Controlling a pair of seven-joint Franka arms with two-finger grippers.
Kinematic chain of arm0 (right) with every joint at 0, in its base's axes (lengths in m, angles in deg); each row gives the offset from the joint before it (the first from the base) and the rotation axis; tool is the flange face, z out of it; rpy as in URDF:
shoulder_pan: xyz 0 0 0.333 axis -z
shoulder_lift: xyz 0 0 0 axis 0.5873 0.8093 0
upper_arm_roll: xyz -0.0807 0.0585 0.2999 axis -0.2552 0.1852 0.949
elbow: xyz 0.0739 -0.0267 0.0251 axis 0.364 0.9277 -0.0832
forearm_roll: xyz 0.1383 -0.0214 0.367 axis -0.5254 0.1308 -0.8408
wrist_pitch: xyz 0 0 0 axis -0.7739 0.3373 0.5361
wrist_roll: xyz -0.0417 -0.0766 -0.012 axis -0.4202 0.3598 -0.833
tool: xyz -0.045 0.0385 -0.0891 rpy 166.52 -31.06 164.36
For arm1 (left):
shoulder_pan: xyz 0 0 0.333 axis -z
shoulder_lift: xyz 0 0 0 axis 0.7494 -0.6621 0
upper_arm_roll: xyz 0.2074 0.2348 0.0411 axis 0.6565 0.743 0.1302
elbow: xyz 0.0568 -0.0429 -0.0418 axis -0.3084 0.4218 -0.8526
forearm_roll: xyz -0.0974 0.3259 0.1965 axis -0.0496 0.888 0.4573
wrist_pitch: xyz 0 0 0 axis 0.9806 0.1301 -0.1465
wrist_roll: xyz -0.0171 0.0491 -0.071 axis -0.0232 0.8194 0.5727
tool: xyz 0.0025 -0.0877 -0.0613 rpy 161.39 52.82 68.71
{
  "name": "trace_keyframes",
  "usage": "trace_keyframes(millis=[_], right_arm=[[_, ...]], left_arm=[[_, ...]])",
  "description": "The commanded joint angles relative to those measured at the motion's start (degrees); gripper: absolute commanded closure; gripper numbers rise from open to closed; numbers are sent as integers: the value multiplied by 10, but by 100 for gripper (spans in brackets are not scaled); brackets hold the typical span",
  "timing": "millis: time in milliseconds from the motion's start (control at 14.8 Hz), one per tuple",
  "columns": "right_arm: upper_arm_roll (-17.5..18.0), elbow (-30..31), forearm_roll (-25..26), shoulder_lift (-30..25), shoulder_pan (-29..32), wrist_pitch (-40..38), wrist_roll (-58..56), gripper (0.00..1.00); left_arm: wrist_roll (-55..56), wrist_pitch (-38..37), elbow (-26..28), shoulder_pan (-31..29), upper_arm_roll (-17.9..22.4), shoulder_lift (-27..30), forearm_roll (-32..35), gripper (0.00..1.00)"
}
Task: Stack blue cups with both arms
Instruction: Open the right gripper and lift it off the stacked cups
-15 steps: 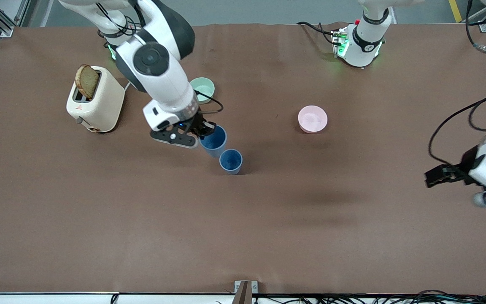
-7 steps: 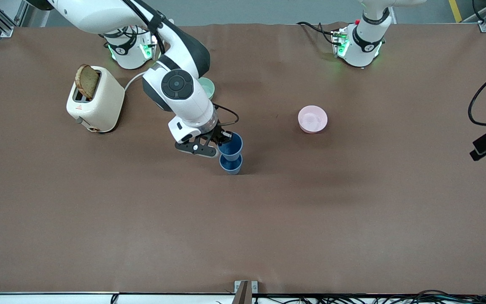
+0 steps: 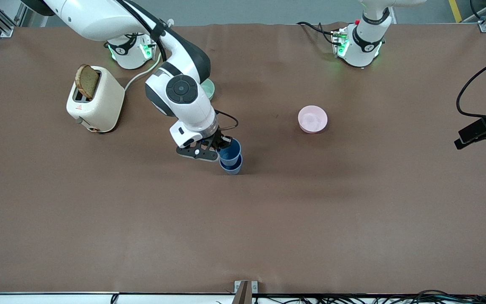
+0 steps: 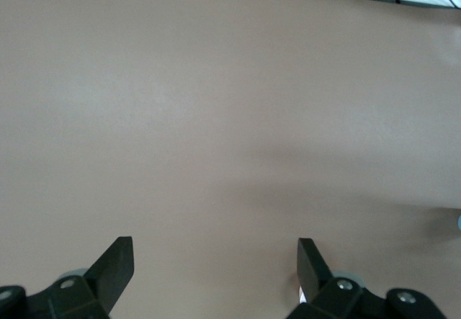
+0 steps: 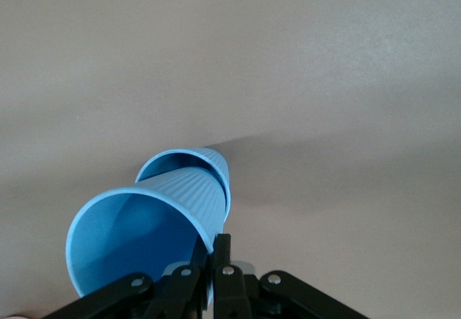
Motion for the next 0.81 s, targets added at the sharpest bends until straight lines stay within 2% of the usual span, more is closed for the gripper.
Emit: trace_keyframes(millis=[0, 68, 135, 203, 271, 406, 609, 745], right_arm=[[6, -10, 21, 12, -1, 1, 14, 59], [6, -10, 21, 12, -1, 0, 14, 24], [6, -12, 20, 11, -1, -3, 14, 9], [7, -18, 18, 8, 4, -6, 13, 3], [7, -20, 17, 3, 10, -7, 13, 0], [8, -18, 13, -43, 36, -16, 0, 0], [5, -21, 10, -108, 66, -84, -52, 0], [1, -28, -15, -141, 95, -134, -107, 0]], left_arm=[[0, 42, 71, 1, -2, 47, -3, 0], [0, 55, 91, 4, -3, 60, -2, 0], [0, 67, 107, 3, -8, 68, -3, 0], [0, 72, 114, 0, -13, 70, -3, 0], [-7, 68, 114, 0, -13, 70, -3, 0], [-9, 54, 110, 1, -13, 70, 0, 0], [-6, 44, 102, 3, -14, 68, 6, 0], [-5, 30, 99, 4, -14, 66, 7, 0]])
